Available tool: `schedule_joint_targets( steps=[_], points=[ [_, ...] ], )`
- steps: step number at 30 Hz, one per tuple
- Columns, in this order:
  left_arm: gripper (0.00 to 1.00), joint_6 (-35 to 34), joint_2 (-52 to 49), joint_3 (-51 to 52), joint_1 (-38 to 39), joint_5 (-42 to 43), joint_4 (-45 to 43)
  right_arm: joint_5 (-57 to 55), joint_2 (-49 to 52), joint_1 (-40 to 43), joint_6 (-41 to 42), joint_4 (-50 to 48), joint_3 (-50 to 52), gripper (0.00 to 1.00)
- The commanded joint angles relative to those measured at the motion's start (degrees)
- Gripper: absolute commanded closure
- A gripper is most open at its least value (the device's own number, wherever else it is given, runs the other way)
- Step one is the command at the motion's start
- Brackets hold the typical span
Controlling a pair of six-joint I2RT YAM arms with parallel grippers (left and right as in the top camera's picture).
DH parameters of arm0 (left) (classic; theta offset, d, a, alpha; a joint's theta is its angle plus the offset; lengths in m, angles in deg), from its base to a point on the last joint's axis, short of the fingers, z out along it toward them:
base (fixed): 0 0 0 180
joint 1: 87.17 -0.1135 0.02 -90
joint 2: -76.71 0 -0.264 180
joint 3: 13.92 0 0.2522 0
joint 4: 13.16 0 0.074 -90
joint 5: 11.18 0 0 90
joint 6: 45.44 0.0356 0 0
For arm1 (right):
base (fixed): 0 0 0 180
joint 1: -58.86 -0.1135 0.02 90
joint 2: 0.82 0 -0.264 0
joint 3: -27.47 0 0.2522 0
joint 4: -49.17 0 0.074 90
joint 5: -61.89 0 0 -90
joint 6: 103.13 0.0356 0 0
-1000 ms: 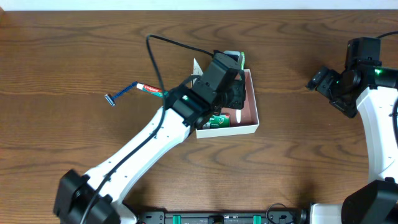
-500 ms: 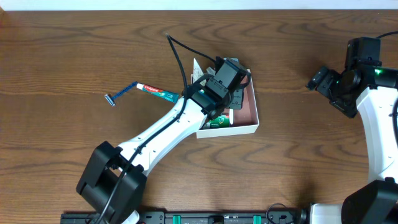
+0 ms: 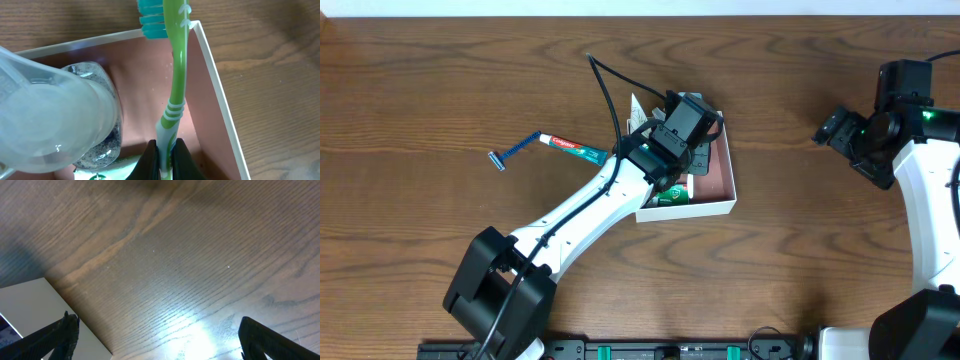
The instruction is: Pack container
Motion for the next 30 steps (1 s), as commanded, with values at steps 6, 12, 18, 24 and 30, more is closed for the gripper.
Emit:
schedule_joint_targets(
  steps=[6,12,18,24,30],
  points=[
    [0.94,-0.5,-0.9,1.0,0.0,-1.7,0.1,0.0,0.2,0.5,-0.8,0.1,-0.2,0.01],
    [0.87,-0.5,-1.0,1.0,0.0,-1.7,0.0,0.0,0.2,0.5,-0.8,0.1,-0.2,0.01],
    [0.86,-0.5,-1.0,1.0,0.0,-1.7,-0.2,-0.1,0.2,0.5,-0.8,0.1,-0.2,0.01],
    [0.84,-0.5,-1.0,1.0,0.0,-1.7,-0.4,0.0,0.2,0.5,-0.8,0.1,-0.2,0.01],
    [0.84,-0.5,-1.3,1.0,0.0,-1.7,-0.3,0.0,0.2,0.5,-0.8,0.1,-0.2,0.01]
  ],
)
